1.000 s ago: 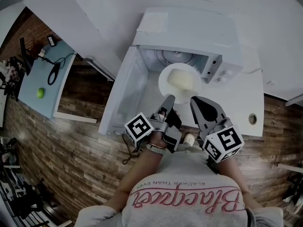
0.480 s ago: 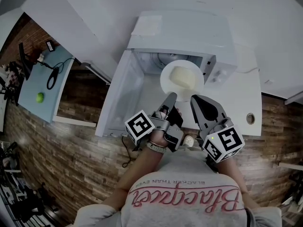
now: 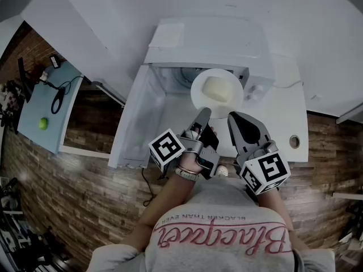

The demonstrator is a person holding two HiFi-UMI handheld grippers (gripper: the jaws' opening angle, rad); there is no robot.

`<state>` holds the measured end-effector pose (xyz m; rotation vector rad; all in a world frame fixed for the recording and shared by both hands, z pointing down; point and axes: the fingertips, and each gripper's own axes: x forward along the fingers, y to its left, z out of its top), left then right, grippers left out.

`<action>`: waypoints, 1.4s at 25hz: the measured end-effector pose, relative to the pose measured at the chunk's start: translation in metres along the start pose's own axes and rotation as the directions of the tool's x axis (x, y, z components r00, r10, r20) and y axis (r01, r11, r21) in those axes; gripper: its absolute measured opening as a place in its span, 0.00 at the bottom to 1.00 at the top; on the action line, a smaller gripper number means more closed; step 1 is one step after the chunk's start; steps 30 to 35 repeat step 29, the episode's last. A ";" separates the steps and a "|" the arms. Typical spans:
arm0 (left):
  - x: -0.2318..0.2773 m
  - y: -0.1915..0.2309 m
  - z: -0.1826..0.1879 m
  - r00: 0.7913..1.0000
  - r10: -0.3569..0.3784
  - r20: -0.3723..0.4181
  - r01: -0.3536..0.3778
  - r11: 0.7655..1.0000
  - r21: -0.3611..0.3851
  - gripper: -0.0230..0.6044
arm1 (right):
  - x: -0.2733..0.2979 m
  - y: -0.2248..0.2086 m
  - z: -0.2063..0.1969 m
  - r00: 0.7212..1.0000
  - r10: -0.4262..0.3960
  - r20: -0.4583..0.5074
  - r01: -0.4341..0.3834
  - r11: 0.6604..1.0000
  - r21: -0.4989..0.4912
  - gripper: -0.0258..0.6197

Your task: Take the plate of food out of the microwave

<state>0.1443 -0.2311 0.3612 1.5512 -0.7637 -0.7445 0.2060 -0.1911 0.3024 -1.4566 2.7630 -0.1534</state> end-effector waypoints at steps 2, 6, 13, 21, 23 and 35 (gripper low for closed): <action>0.002 -0.002 -0.001 1.000 -0.006 -0.005 0.007 1.000 0.002 0.07 | 0.000 0.000 0.001 1.000 -0.001 -0.001 0.001 1.000 -0.002 0.06; 0.006 -0.005 -0.005 1.000 -0.021 -0.016 0.021 1.000 0.002 0.07 | 0.001 -0.001 -0.002 1.000 -0.025 -0.017 0.025 1.000 -0.018 0.06; 0.009 -0.008 -0.008 0.999 -0.029 -0.026 0.030 0.999 0.015 0.07 | -0.003 -0.002 -0.004 0.999 -0.038 -0.006 0.038 0.999 -0.031 0.06; 0.013 -0.013 -0.010 0.998 -0.044 -0.035 0.044 0.999 0.019 0.07 | -0.005 -0.006 0.002 0.997 -0.066 0.030 0.067 0.997 -0.044 0.06; 0.015 -0.013 -0.010 0.998 -0.044 -0.034 0.044 0.999 0.012 0.07 | -0.005 -0.008 0.005 0.997 -0.067 0.044 0.068 0.997 -0.044 0.06; 0.016 -0.014 -0.012 0.999 -0.031 -0.032 0.032 0.999 0.019 0.07 | -0.008 -0.012 0.008 0.996 -0.062 0.057 0.064 0.997 -0.036 0.06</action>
